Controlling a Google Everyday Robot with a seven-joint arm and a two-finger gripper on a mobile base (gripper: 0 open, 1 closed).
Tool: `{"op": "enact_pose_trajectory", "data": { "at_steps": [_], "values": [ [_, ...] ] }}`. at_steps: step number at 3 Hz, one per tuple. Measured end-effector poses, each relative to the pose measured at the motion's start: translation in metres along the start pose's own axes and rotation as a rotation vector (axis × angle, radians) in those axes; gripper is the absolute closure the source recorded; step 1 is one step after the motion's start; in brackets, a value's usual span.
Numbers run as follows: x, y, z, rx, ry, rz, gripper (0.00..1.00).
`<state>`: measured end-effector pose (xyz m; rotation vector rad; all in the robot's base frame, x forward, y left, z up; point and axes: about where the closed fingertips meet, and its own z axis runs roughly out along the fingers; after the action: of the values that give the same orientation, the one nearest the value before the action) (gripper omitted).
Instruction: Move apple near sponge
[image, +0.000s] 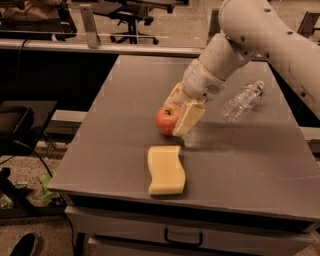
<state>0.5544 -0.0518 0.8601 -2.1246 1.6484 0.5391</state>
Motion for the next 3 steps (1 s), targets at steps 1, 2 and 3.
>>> {"op": "enact_pose_trajectory", "data": {
  "at_steps": [1,2,3],
  "values": [
    [-0.0008,0.0027,0.0023,-0.045,0.002,-0.043,0.35],
    [-0.0017,0.0038,0.0050,-0.068,-0.006,-0.077,0.12],
    [-0.0028,0.0006,0.0068,-0.059,-0.009,-0.076,0.00]
  ]
}}
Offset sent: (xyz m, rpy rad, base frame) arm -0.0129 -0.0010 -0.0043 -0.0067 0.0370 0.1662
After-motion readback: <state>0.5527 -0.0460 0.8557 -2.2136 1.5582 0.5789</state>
